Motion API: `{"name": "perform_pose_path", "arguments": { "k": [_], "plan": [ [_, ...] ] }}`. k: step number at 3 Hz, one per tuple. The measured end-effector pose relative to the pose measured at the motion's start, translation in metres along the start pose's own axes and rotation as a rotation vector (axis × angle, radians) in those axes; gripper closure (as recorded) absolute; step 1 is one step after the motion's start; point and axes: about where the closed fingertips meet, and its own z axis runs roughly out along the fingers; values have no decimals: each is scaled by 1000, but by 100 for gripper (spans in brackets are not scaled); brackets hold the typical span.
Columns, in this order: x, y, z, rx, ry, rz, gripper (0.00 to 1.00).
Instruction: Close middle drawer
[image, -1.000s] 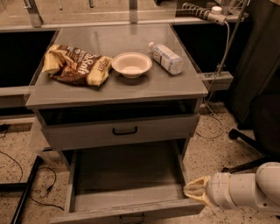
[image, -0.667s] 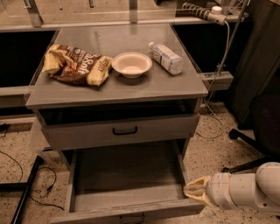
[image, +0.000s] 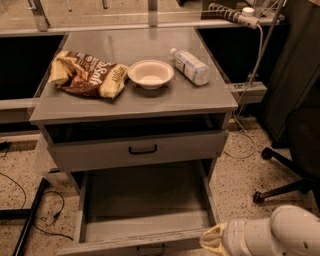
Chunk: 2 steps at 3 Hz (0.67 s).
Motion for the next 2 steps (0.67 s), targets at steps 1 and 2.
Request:
{"name": "perform_pose_path", "arguments": {
  "k": [1,2],
  "plan": [
    [22,24,40,14,42,-29,100],
    [42,20,78,58,85,-51,100]
  ]
}}
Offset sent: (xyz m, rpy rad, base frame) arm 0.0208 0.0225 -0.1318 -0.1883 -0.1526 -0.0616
